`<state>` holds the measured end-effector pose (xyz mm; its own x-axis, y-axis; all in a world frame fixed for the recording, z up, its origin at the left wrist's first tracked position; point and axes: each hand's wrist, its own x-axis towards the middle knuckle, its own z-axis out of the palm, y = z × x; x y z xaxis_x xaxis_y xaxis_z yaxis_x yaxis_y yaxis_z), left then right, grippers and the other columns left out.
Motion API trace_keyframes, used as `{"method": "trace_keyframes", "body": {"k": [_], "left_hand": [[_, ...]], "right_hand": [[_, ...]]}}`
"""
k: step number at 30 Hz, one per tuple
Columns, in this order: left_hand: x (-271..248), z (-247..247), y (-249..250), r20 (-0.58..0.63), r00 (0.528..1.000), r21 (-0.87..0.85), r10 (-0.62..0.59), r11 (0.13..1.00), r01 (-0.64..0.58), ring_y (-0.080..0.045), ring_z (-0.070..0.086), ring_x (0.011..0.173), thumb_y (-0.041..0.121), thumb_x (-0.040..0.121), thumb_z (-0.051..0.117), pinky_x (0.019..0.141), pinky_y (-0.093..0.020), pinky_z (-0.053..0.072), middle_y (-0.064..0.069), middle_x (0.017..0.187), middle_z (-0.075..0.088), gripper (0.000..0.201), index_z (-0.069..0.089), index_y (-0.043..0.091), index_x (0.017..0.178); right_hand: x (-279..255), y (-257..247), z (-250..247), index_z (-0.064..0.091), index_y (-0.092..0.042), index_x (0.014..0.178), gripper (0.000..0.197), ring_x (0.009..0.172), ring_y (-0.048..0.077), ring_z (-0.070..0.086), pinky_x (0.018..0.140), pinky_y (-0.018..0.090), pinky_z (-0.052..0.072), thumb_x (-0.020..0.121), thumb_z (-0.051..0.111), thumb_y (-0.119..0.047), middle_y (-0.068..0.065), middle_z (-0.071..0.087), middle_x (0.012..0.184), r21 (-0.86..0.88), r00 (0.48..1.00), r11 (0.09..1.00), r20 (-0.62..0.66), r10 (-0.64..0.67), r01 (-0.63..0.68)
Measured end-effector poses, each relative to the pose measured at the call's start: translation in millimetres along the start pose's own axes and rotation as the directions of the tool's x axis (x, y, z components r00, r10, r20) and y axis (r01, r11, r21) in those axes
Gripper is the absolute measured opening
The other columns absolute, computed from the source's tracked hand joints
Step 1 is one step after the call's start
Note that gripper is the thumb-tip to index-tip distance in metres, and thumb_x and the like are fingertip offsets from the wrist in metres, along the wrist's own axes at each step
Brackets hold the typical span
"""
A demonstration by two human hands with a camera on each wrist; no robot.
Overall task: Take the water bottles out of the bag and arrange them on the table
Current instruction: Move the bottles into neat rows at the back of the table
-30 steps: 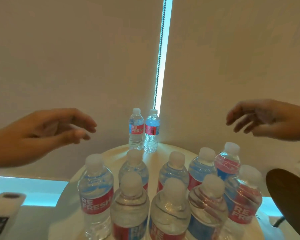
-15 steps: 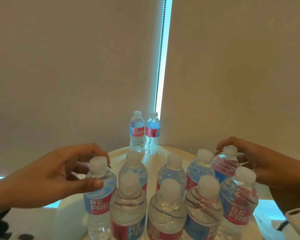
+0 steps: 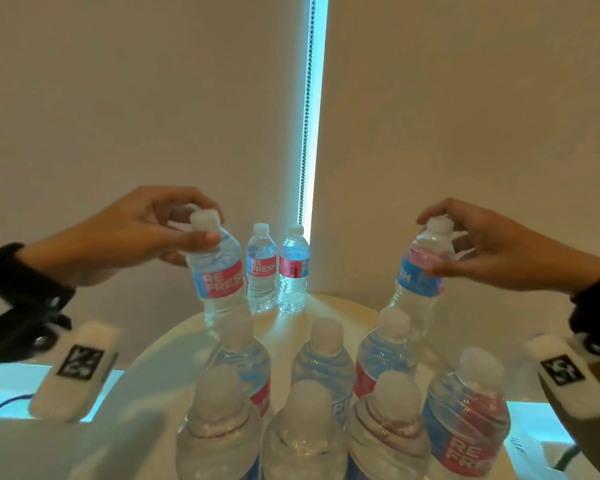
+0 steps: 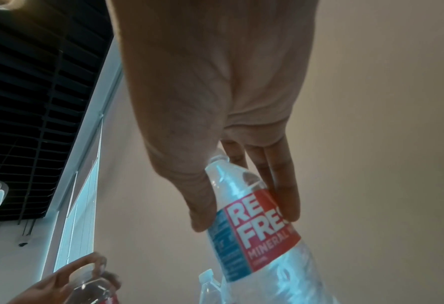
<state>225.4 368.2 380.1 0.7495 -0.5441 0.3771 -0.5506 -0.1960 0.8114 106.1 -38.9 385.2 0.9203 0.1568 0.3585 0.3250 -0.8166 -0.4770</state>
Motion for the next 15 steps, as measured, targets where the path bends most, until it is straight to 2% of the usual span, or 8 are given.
{"method": "trace_keyframes", "body": {"k": [1, 3, 5, 6, 9, 10, 13, 15], "left_hand": [[13.5, 6.8, 0.7, 0.016, 1.0, 0.004, -0.001, 1.0, 0.001, -0.017, 0.068, 0.084, 0.027, 0.077, 0.081, 0.071, -0.036, 0.058, -0.019, 0.105, 0.072, 0.03, 0.067, 0.012, 0.099], [39.0, 21.6, 2.2, 0.059, 0.998, 0.019, 0.002, 1.0, -0.003, -0.014, 0.067, 0.084, 0.037, 0.069, 0.08, 0.074, -0.035, 0.057, -0.016, 0.102, 0.074, 0.041, 0.067, 0.013, 0.1], [64.4, 37.7, 2.6, 0.109, 0.994, 0.075, 0.015, 0.997, -0.023, -0.013, 0.065, 0.083, 0.036, 0.073, 0.081, 0.079, -0.034, 0.05, -0.012, 0.097, 0.075, 0.038, 0.068, 0.013, 0.1], [75.9, 45.8, 2.4, 0.133, 0.991, 0.11, 0.019, 0.993, -0.034, -0.012, 0.065, 0.082, 0.033, 0.077, 0.081, 0.08, -0.033, 0.048, -0.01, 0.094, 0.076, 0.033, 0.068, 0.014, 0.1], [107.4, 68.5, -3.1, 0.161, 0.987, 0.237, 0.016, 0.97, -0.054, -0.016, 0.066, 0.079, 0.03, 0.082, 0.077, 0.079, -0.034, 0.051, -0.011, 0.094, 0.076, 0.02, 0.068, 0.02, 0.098], [116.1, 75.9, -6.0, 0.163, 0.987, 0.29, 0.011, 0.955, -0.058, -0.019, 0.068, 0.081, 0.034, 0.082, 0.076, 0.082, -0.036, 0.053, -0.009, 0.095, 0.076, 0.021, 0.068, 0.023, 0.098], [136.3, 95.3, -14.0, 0.184, 0.983, 0.476, 0.001, 0.875, -0.09, -0.021, 0.069, 0.09, 0.046, 0.081, 0.073, 0.087, -0.039, 0.054, -0.002, 0.099, 0.075, 0.027, 0.066, 0.028, 0.1], [145.8, 106.1, -18.6, 0.195, 0.981, 0.546, -0.003, 0.831, -0.106, -0.019, 0.067, 0.092, 0.048, 0.081, 0.071, 0.088, -0.039, 0.055, -0.001, 0.103, 0.072, 0.032, 0.065, 0.027, 0.105]], "right_hand": [[10.5, 1.9, 0.0, 0.053, -0.035, 0.116, 0.049, 0.079, 0.032, 0.073, 0.071, 0.049, 0.062, 0.076, 0.081, -0.028, -0.001, 0.06, 0.106, -0.012, 1.0, 1.0, -0.018, 0.001, -0.002], [31.8, 9.4, 3.9, 0.052, -0.029, 0.117, 0.049, 0.078, 0.039, 0.071, 0.07, 0.056, 0.06, 0.078, 0.082, -0.023, 0.0, 0.059, 0.106, -0.017, 1.0, 1.0, -0.031, 0.006, -0.007], [50.9, 17.2, 10.6, 0.051, -0.027, 0.116, 0.049, 0.079, 0.044, 0.068, 0.071, 0.06, 0.057, 0.079, 0.082, -0.022, 0.005, 0.06, 0.106, -0.032, 1.0, 0.999, -0.019, 0.005, -0.006], [59.8, 21.2, 14.3, 0.05, -0.028, 0.115, 0.049, 0.077, 0.041, 0.067, 0.072, 0.059, 0.058, 0.078, 0.082, -0.023, 0.006, 0.06, 0.107, -0.031, 1.0, 1.0, -0.009, 0.006, -0.006], [81.2, 31.2, 27.7, 0.05, -0.025, 0.116, 0.05, 0.064, 0.01, 0.059, 0.069, 0.043, 0.057, 0.078, 0.082, -0.022, 0.007, 0.06, 0.108, -0.025, 1.0, 1.0, 0.014, 0.014, -0.014], [87.0, 34.0, 32.9, 0.05, -0.022, 0.117, 0.05, 0.063, 0.005, 0.055, 0.068, 0.039, 0.055, 0.079, 0.082, -0.021, 0.009, 0.06, 0.109, -0.034, 1.0, 0.999, 0.021, 0.022, -0.022], [100.9, 41.5, 48.5, 0.05, -0.016, 0.119, 0.051, 0.063, 0.003, 0.05, 0.065, 0.033, 0.052, 0.079, 0.082, -0.018, 0.011, 0.06, 0.109, -0.04, 0.998, 0.998, 0.051, 0.044, -0.042], [107.1, 45.7, 58.8, 0.049, -0.017, 0.116, 0.049, 0.064, 0.001, 0.051, 0.062, 0.025, 0.05, 0.08, 0.081, -0.017, 0.006, 0.059, 0.103, -0.028, 0.994, 0.998, 0.089, 0.059, -0.057]]}}
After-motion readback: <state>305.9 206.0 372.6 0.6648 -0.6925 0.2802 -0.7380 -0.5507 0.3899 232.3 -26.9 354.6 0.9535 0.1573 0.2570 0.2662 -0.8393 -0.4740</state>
